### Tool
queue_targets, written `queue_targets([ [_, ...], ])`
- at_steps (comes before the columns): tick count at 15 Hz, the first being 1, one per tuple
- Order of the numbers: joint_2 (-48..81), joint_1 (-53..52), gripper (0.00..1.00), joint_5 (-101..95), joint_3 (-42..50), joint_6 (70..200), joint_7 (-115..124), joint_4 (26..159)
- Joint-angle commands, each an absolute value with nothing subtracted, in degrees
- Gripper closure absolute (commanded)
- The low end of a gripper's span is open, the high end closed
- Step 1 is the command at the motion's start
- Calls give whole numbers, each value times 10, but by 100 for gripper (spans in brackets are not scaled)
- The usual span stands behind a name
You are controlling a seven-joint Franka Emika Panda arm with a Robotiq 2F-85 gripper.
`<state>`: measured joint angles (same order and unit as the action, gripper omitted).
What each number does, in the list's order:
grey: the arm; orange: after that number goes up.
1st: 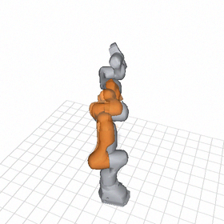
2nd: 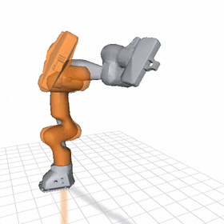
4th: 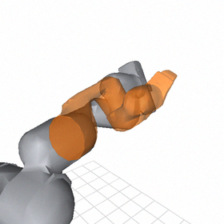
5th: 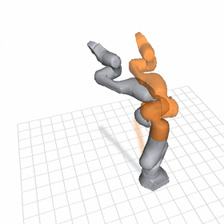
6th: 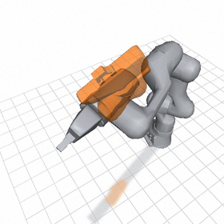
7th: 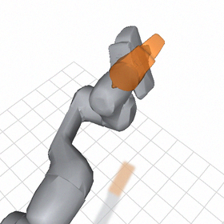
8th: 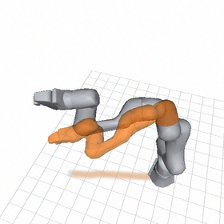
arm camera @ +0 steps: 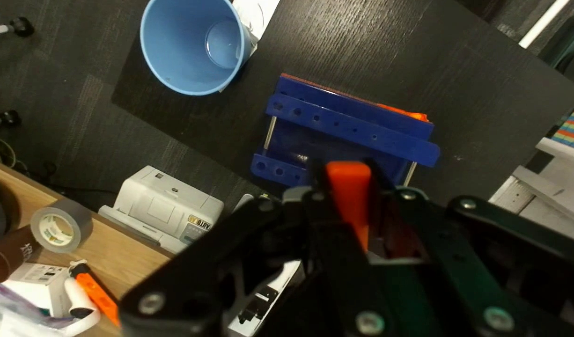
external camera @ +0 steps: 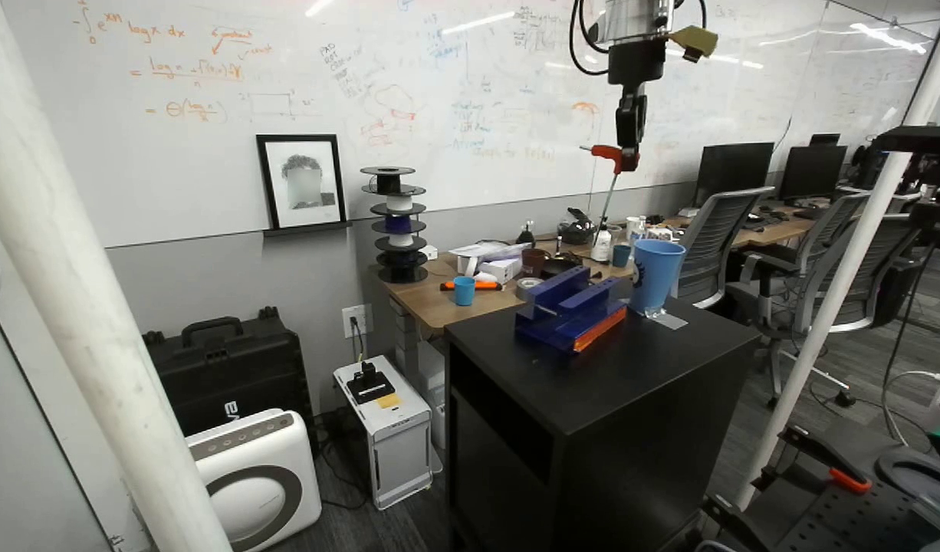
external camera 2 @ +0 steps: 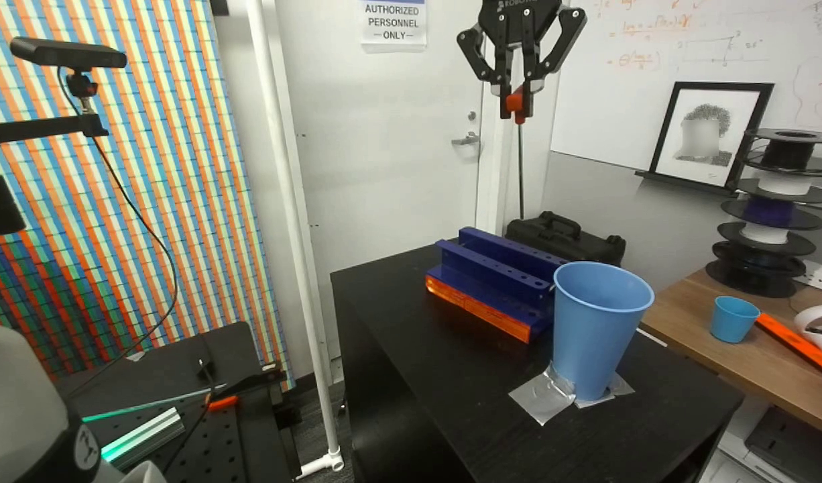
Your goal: Pick up the orange object and put it in the blue cup.
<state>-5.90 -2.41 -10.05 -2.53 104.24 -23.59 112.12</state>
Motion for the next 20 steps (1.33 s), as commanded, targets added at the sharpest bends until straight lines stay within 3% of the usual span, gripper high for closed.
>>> queue_targets([
  [1, -88, -20, 84, -124, -23, 1012, -161, 1112],
  [7, -120, -4, 84, -137, -8, 970, -76, 1136],
  [20, -104, 38, 85, -174, 24, 1023, 21, 1174],
])
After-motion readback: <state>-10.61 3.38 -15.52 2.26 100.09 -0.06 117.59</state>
